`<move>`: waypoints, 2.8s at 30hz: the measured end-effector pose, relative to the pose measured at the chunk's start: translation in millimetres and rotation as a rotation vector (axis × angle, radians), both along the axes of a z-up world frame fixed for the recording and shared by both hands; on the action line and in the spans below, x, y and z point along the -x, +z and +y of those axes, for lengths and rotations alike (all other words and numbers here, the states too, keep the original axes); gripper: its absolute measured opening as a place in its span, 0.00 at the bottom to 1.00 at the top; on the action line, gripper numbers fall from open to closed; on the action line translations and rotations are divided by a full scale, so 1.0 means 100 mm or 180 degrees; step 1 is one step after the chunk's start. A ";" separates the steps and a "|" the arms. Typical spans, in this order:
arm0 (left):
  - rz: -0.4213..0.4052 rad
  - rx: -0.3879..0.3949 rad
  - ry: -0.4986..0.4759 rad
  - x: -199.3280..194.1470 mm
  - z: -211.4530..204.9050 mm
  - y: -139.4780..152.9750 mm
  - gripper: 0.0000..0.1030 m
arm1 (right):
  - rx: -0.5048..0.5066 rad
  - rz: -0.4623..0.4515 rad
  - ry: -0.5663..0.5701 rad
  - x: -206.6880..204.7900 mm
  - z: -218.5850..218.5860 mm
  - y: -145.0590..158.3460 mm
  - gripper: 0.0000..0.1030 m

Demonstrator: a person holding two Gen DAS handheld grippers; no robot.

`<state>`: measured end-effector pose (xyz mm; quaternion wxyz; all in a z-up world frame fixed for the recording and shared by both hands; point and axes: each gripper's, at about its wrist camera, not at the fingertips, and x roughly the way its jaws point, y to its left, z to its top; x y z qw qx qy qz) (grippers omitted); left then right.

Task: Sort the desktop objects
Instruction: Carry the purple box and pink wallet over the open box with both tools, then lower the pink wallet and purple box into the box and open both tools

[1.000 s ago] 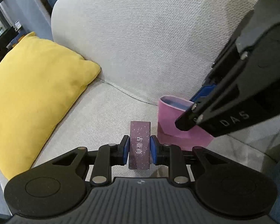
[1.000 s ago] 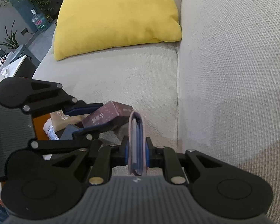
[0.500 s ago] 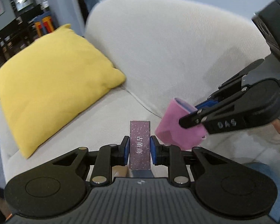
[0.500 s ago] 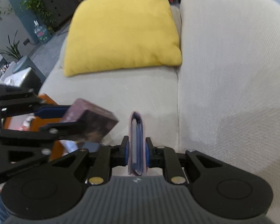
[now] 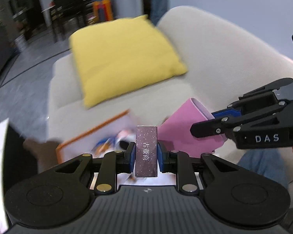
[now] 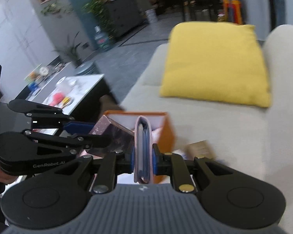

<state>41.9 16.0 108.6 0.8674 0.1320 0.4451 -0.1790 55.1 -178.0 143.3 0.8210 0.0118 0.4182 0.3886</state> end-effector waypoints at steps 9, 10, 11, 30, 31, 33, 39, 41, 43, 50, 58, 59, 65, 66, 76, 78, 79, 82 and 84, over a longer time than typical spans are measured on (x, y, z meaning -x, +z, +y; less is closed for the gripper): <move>0.0407 0.0118 0.0563 0.05 0.80 -0.49 0.25 | 0.0316 0.0468 0.0218 0.13 1.04 -0.81 0.17; 0.0432 0.0160 0.0586 0.09 0.88 -0.50 0.25 | 0.0369 0.0500 0.0204 0.11 1.12 -0.91 0.17; 0.0439 0.0204 0.0600 0.12 0.96 -0.49 0.25 | 0.0420 0.0533 0.0182 0.08 1.21 -1.01 0.17; 0.0418 0.0803 0.0694 0.08 1.55 -0.46 0.25 | 0.0480 0.0917 0.0067 -0.05 1.75 -1.40 0.28; 0.0400 0.0804 0.0689 0.08 1.55 -0.46 0.25 | 0.0434 0.0944 0.0052 -0.07 1.71 -1.39 0.29; 0.0369 0.0817 0.0692 0.08 1.55 -0.44 0.25 | 0.0317 0.0996 0.0045 -0.10 1.65 -1.36 0.29; 0.0235 0.0871 0.0658 0.13 1.47 -0.29 0.25 | 0.0199 0.0930 0.0018 -0.11 1.45 -1.20 0.25; 0.0230 0.0908 0.0609 0.13 1.40 -0.26 0.25 | 0.0328 0.0684 0.0067 -0.07 1.39 -1.10 0.23; 0.0300 0.0901 0.0538 0.11 1.26 -0.29 0.25 | 0.0530 0.0402 0.0153 -0.03 1.34 -1.01 0.23; 0.0651 0.0499 0.0530 -0.13 0.78 -0.84 0.25 | 0.1226 -0.0093 0.1084 0.15 1.40 -1.18 0.23; 0.0916 0.0223 0.0746 -0.33 0.70 -1.27 0.25 | 0.1541 -0.0388 0.1871 0.19 1.67 -1.54 0.22; 0.0933 0.0221 0.0776 -0.35 0.70 -1.29 0.25 | 0.1536 -0.0410 0.1927 0.17 1.70 -1.56 0.22; 0.1081 0.0222 0.0944 -0.43 0.71 -1.41 0.25 | 0.1500 -0.0458 0.2188 0.14 1.81 -1.70 0.22; 0.1085 0.0246 0.0965 -0.44 0.72 -1.41 0.25 | 0.1483 -0.0451 0.2221 0.14 1.83 -1.71 0.23; 0.1019 0.0432 0.0951 -0.42 0.92 -1.17 0.31 | 0.1287 -0.0671 0.2479 0.21 1.92 -1.67 0.47; 0.0980 0.0503 0.0907 -0.36 0.98 -1.06 0.33 | 0.1367 -0.0712 0.2493 0.23 1.95 -1.69 0.47; 0.0921 0.0490 0.0875 -0.30 1.00 -0.99 0.34 | 0.1415 -0.0746 0.2493 0.24 1.96 -1.71 0.47; 0.0779 0.0401 0.0742 -0.09 1.05 -0.87 0.34 | 0.1494 -0.0803 0.2545 0.27 2.00 -1.76 0.47; 0.0746 0.0334 0.0620 0.07 1.07 -0.86 0.34 | 0.1534 -0.0843 0.2577 0.30 2.02 -1.78 0.47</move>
